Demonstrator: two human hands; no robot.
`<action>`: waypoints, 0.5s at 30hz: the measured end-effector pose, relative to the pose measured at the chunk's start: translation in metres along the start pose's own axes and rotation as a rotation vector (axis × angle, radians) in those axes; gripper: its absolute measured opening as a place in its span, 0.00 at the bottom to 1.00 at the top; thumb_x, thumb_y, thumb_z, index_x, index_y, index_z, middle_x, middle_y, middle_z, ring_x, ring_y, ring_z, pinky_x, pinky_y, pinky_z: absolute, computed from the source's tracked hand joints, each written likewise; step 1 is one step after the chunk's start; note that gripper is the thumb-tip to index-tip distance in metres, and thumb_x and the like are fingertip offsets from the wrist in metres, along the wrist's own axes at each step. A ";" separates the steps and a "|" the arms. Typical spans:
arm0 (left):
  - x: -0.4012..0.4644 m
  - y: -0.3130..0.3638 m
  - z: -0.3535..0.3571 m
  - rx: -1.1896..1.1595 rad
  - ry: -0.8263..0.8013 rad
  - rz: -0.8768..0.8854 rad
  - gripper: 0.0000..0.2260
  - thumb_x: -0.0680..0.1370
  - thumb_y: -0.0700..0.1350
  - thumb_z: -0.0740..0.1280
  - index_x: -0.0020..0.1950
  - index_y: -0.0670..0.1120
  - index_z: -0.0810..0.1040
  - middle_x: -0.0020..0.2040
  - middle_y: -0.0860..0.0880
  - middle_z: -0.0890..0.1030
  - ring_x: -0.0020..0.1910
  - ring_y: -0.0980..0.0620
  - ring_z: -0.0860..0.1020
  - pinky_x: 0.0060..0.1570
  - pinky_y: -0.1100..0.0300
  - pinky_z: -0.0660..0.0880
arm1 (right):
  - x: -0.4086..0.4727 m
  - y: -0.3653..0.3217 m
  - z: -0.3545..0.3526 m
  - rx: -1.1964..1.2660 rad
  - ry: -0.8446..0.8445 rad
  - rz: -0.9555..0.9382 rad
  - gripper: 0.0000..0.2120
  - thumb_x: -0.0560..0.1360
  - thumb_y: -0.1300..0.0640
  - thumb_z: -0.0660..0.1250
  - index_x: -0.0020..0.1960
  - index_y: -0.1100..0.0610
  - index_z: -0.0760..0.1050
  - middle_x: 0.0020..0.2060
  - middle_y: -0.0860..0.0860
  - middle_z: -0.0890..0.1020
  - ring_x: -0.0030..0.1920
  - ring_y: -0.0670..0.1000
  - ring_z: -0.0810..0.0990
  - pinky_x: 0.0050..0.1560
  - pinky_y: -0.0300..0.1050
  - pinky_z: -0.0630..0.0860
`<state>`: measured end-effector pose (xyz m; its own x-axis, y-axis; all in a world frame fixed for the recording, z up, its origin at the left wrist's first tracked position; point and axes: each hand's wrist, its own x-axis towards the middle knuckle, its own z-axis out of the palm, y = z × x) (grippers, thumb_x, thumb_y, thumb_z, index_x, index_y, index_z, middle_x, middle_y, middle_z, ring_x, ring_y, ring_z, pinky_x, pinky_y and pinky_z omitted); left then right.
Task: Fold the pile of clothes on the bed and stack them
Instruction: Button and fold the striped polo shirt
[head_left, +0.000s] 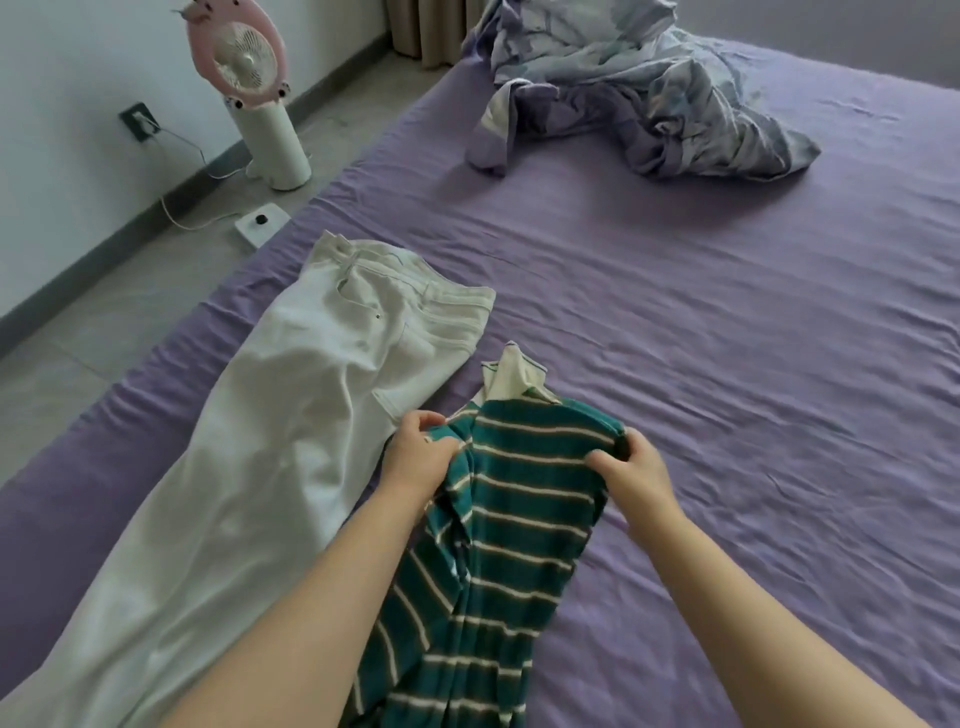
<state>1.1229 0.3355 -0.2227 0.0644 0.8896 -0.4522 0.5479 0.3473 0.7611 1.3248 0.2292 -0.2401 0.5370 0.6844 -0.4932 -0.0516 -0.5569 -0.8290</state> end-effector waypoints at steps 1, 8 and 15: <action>-0.007 0.006 -0.007 -0.054 -0.004 0.004 0.12 0.72 0.38 0.66 0.53 0.51 0.75 0.51 0.49 0.78 0.40 0.57 0.74 0.38 0.62 0.70 | -0.006 -0.007 -0.015 0.087 0.014 0.005 0.10 0.76 0.63 0.65 0.54 0.53 0.74 0.46 0.52 0.81 0.45 0.50 0.81 0.39 0.41 0.76; -0.072 0.066 -0.042 -0.362 -0.048 -0.005 0.13 0.74 0.33 0.58 0.47 0.48 0.78 0.44 0.44 0.79 0.38 0.50 0.77 0.34 0.59 0.76 | -0.071 -0.048 -0.127 0.287 0.058 -0.016 0.13 0.78 0.65 0.63 0.61 0.55 0.71 0.49 0.55 0.80 0.48 0.55 0.81 0.38 0.44 0.78; -0.207 0.151 -0.014 -0.609 -0.287 0.069 0.16 0.75 0.32 0.56 0.49 0.46 0.80 0.45 0.44 0.80 0.46 0.45 0.76 0.48 0.50 0.73 | -0.161 -0.100 -0.193 0.175 -0.035 -0.290 0.22 0.78 0.69 0.61 0.58 0.42 0.76 0.50 0.60 0.81 0.49 0.60 0.82 0.51 0.58 0.80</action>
<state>1.1809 0.2078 -0.0073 0.3477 0.8308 -0.4346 -0.0275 0.4724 0.8810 1.4061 0.0837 -0.0262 0.5214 0.8198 -0.2369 -0.0467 -0.2498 -0.9672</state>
